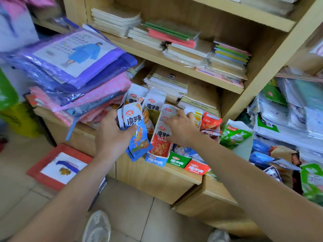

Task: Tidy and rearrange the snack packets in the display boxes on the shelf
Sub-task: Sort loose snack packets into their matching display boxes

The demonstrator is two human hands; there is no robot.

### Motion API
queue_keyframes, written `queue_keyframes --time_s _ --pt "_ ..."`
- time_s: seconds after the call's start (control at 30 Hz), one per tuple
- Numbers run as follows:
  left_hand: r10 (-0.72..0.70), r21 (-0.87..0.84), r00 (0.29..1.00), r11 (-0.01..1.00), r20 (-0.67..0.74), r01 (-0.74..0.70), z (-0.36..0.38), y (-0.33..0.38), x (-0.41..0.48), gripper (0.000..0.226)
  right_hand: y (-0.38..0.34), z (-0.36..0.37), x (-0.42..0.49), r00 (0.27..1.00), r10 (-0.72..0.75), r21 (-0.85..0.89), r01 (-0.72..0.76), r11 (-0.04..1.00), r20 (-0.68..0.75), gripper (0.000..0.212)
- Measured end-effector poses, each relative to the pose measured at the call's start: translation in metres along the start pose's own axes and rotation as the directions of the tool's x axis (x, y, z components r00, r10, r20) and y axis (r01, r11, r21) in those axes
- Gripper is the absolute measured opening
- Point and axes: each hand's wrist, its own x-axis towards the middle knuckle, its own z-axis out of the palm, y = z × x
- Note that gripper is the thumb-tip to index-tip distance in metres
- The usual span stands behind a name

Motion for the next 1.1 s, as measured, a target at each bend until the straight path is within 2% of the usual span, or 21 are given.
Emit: queue_keyframes --time_s 0.1,0.23,0.3,0.37,0.43,0.53,0.6,0.63,0.7,0.77,1.0,1.1 --pt "-0.001 0.01 1.0 1.0 -0.004 0.001 -0.001 -0.001 0.004 0.033 -0.005 0.003 0.01 0.997 0.069 -0.006 -0.069 0.998 0.025 0.058" --pt "0.0 0.004 1.0 1.0 0.002 0.0 -0.002 -0.001 0.007 0.032 -0.003 0.006 0.007 0.982 0.139 0.291 -0.096 0.952 -0.131 0.011" --pt "-0.003 -0.004 1.0 1.0 0.006 0.003 -0.004 -0.002 0.007 0.035 0.001 0.009 -0.006 0.954 0.097 0.351 0.009 0.936 -0.283 0.015" --pt "0.002 -0.016 1.0 1.0 0.006 -0.002 -0.004 -0.003 0.007 0.035 0.003 0.009 -0.025 0.895 0.008 0.337 0.159 0.928 -0.445 0.021" --pt "0.007 -0.015 1.0 1.0 0.012 -0.007 -0.005 -0.002 0.006 0.033 0.003 0.006 -0.041 0.859 -0.072 0.322 0.267 0.908 -0.507 0.023" --pt "0.015 -0.001 1.0 1.0 0.027 -0.015 -0.006 0.0 0.005 0.032 0.003 0.008 -0.044 0.876 -0.081 0.296 0.246 0.923 -0.476 0.017" --pt "0.018 -0.004 0.999 1.0 0.036 -0.018 -0.006 0.001 0.004 0.036 0.004 0.008 -0.03 0.912 -0.057 0.251 0.172 0.952 -0.407 0.011" --pt "0.014 -0.008 0.999 1.0 0.036 -0.014 -0.007 0.002 0.004 0.036 0.003 0.007 -0.02 0.943 -0.049 0.204 0.121 0.971 -0.328 0.016" --pt "0.003 -0.006 1.0 1.0 0.031 -0.003 -0.008 0.002 0.004 0.034 0.0 0.004 -0.003 0.992 -0.047 0.07 0.055 0.996 -0.117 0.044" --pt "0.0 0.004 1.0 1.0 0.019 0.0 -0.01 0.001 0.005 0.033 -0.004 0.002 0.009 0.999 -0.028 0.005 0.028 1.0 0.026 0.065" --pt "0.002 0.032 1.0 0.999 0.002 -0.002 -0.012 -0.002 0.009 0.034 -0.006 0.003 0.028 0.993 0.07 0.249 -0.093 0.964 0.097 0.068" --pt "0.016 0.044 1.0 0.999 0.001 -0.016 -0.012 -0.002 0.01 0.034 0.0 0.0 0.025 0.997 0.031 0.345 -0.054 0.937 0.073 0.051"
